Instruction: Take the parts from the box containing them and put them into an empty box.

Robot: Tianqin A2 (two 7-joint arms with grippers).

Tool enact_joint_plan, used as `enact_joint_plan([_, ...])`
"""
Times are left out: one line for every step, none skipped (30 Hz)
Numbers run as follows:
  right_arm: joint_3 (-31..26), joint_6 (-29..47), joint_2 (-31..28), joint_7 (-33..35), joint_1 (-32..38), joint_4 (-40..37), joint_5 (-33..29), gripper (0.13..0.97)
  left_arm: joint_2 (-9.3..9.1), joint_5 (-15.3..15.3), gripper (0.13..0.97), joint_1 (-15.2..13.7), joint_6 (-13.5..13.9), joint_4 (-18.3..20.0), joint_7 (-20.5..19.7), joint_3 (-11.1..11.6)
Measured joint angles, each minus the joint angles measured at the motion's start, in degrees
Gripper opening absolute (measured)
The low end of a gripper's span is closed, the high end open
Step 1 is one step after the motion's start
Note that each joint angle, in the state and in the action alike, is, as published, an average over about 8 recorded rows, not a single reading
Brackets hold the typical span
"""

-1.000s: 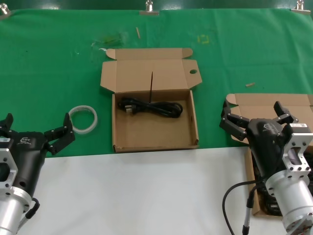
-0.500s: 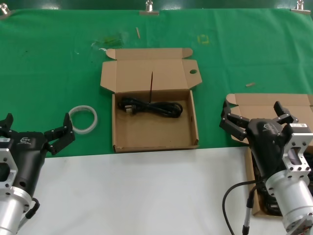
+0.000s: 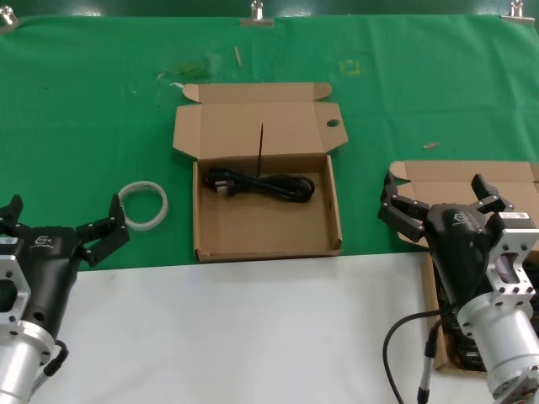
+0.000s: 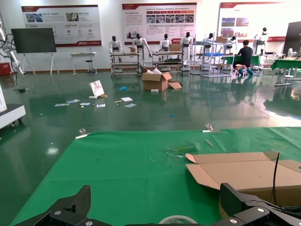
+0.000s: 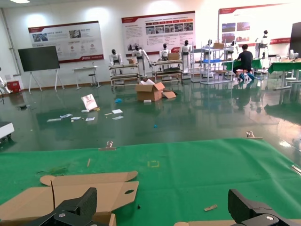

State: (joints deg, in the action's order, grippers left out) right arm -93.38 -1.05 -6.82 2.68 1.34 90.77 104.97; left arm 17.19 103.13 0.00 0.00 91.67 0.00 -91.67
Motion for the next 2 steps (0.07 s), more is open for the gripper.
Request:
enact_joint_plan([0.0,0.0,0.0,0.0,0.0,0.0,0.0,0.966,0.0,0.0,0.966,0.0,0.0,0.0,0.0,0.0])
enact_joint_plan([0.0,0.0,0.0,0.0,0.0,0.0,0.0,0.966,0.0,0.0,0.966,0.0,0.0,0.0,0.0,0.0])
